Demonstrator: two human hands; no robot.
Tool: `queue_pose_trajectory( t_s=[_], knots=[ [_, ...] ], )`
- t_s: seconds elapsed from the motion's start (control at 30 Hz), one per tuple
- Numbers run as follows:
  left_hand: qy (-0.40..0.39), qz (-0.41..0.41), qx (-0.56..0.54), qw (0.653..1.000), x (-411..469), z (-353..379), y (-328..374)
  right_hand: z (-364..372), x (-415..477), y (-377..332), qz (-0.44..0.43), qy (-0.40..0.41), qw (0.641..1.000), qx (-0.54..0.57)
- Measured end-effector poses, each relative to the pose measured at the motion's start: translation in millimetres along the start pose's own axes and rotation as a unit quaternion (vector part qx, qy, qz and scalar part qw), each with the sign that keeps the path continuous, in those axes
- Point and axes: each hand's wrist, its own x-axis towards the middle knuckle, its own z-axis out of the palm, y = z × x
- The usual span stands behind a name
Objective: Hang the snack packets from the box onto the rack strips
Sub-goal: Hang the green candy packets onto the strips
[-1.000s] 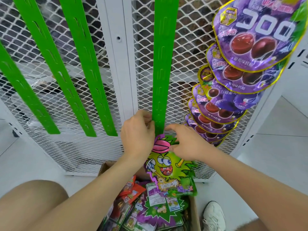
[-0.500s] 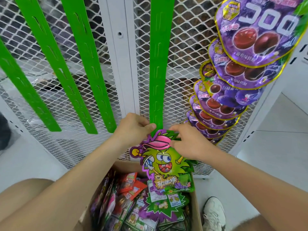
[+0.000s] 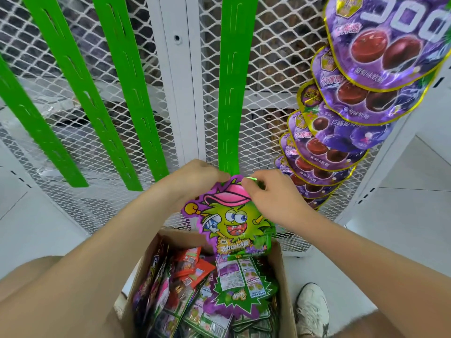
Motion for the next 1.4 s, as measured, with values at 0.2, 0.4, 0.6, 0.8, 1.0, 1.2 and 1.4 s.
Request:
queue_pose_trajectory(
  t_s=[0.2, 0.4, 0.6, 0.8, 1.0, 1.2, 1.4],
  knots=[
    [-0.002, -0.003, -0.009, 1.000, 2, 2, 3, 5, -2, 1, -0.012, 0.051, 0.999, -0.010],
    [-0.073, 0.000, -0.007, 0.997, 1, 0, -1, 7, 1, 0, -0.012, 0.044, 0.998, -0.042],
    [-0.077, 0.017, -0.021, 0.997, 1, 0, -1, 6, 2, 1, 0.011, 0.000, 0.998, -0.064],
    [-0.069, 0.018, 0.007, 0.997, 6, -1, -6, 4, 2, 5, 0.004, -0.052, 0.993, -0.102],
    [0.034, 0.175, 0.196, 0.964, 0, 7, -14, 8, -4, 8, -0.029, -0.092, 0.977, -0.191],
    [0.314, 0.173, 0.559, 0.748, -45, 48, -38, 1, -28, -1, -0.034, -0.106, 0.937, -0.330],
    [0.012, 0.141, 0.575, 0.806, -37, 109, -77, 0, -35, 3, -0.058, -0.337, 0.880, -0.330]
  ],
)
